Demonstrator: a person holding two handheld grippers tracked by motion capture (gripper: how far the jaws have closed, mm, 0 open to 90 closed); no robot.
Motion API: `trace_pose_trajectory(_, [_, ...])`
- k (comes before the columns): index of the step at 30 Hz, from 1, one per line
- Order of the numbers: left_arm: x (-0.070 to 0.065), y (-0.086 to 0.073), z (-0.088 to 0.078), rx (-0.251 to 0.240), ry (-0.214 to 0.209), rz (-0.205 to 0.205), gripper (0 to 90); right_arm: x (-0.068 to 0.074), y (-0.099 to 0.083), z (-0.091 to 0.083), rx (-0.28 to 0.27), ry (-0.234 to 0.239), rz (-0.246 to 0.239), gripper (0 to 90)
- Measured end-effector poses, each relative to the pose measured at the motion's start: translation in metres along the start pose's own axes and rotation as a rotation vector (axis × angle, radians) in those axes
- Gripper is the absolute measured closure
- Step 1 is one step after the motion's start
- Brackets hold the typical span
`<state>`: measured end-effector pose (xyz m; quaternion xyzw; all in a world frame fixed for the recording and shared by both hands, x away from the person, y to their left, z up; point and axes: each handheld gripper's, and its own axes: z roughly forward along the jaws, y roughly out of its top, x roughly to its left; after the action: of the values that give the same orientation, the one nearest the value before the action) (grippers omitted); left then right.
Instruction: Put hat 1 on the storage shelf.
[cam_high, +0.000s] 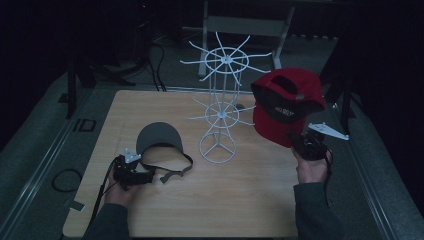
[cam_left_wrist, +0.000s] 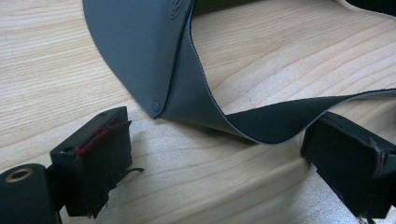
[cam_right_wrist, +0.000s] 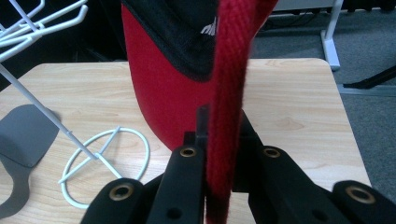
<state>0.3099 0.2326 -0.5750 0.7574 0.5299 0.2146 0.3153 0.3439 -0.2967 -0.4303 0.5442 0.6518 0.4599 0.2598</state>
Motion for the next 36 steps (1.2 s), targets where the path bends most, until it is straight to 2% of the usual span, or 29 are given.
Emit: trace_pose_trajectory(36, [0.000,0.000,0.000,0.000,0.000,0.001,8.6,0.016,0.047,-0.005,-0.057,0.031,-0.010,86.2])
